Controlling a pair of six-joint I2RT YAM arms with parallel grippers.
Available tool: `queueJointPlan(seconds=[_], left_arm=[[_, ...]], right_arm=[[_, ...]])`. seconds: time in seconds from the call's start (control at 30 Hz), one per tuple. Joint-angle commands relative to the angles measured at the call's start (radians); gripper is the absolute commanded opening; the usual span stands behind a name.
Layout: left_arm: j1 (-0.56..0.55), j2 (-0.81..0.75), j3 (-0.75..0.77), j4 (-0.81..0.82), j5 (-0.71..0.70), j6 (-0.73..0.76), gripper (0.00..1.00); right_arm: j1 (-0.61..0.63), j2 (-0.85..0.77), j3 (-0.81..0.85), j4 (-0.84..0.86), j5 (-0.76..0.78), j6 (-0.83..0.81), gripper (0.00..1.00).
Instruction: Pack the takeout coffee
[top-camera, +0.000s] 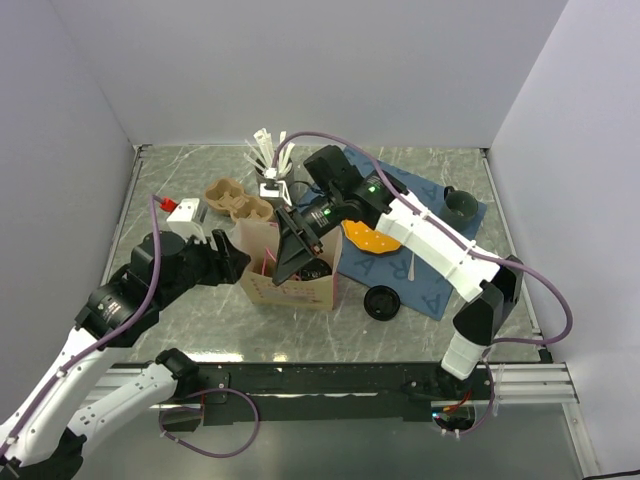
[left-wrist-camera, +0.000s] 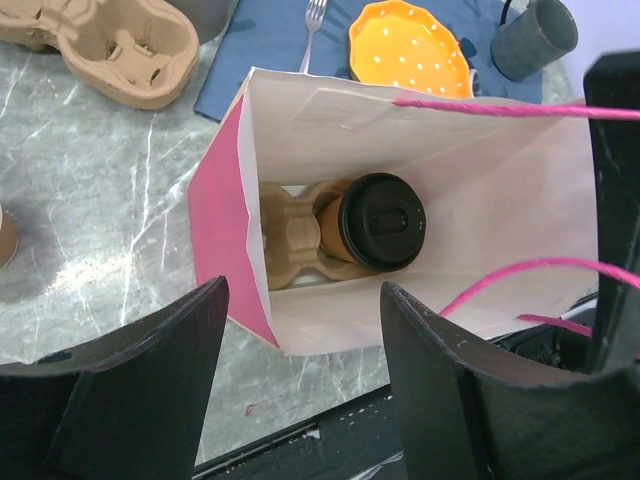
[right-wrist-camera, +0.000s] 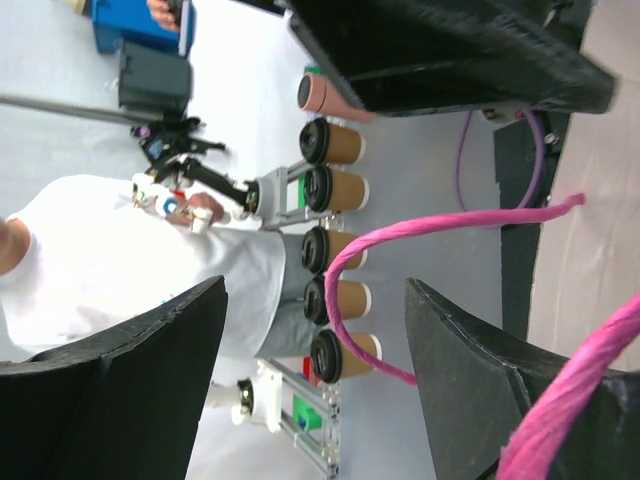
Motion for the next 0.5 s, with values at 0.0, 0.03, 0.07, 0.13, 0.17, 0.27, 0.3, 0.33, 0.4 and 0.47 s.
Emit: queueJointPlan(seconds=[0.0,0.03,0.07,0.13,0.17,0.27,0.3,0.33,0.4,0.47], left_arm=[[-0.004,0.008,0.015,0.045,-0.028,0.006,0.68],[-0.004,0.008,0.017,0.051,-0.029,0.006,0.68],[-0.004,0.011,0.015,0.053,-0.031,0.007,0.68],[-0.004,0.014,0.017,0.057,-0.032,0.009,0.68],[-0.004,0.016,0.015,0.061,-0.034,0.009,0.68],[-0.004,0.022,0.009,0.065,-0.034,0.012,0.68],[-0.004,0.022,0.009,0.067,-0.035,0.015,0.68],[-0.004,0.020,0.008,0.067,-0.035,0.015,0.69],[-0.004,0.025,0.008,0.071,-0.035,0.021,0.69],[-0.004,0.031,0.012,0.070,-0.035,0.026,0.69]], right_arm=[[-0.009,0.021,0.055,-0.109,-0.052,-0.087,0.79],[-0.009,0.025,0.060,-0.133,-0.046,-0.110,0.79],[-0.011,0.025,0.066,-0.162,-0.040,-0.119,0.79],[-0.017,0.030,0.067,-0.184,-0.029,-0.133,0.79],[-0.020,0.034,0.072,-0.207,-0.029,-0.136,0.79],[-0.023,0.051,0.113,-0.257,-0.016,-0.178,0.79],[-0.025,0.053,0.119,-0.259,-0.017,-0.178,0.79],[-0.028,0.054,0.130,-0.264,-0.023,-0.181,0.79],[-0.029,0.062,0.149,-0.285,-0.022,-0.192,0.79],[-0.031,0.059,0.162,-0.281,-0.017,-0.186,0.79]])
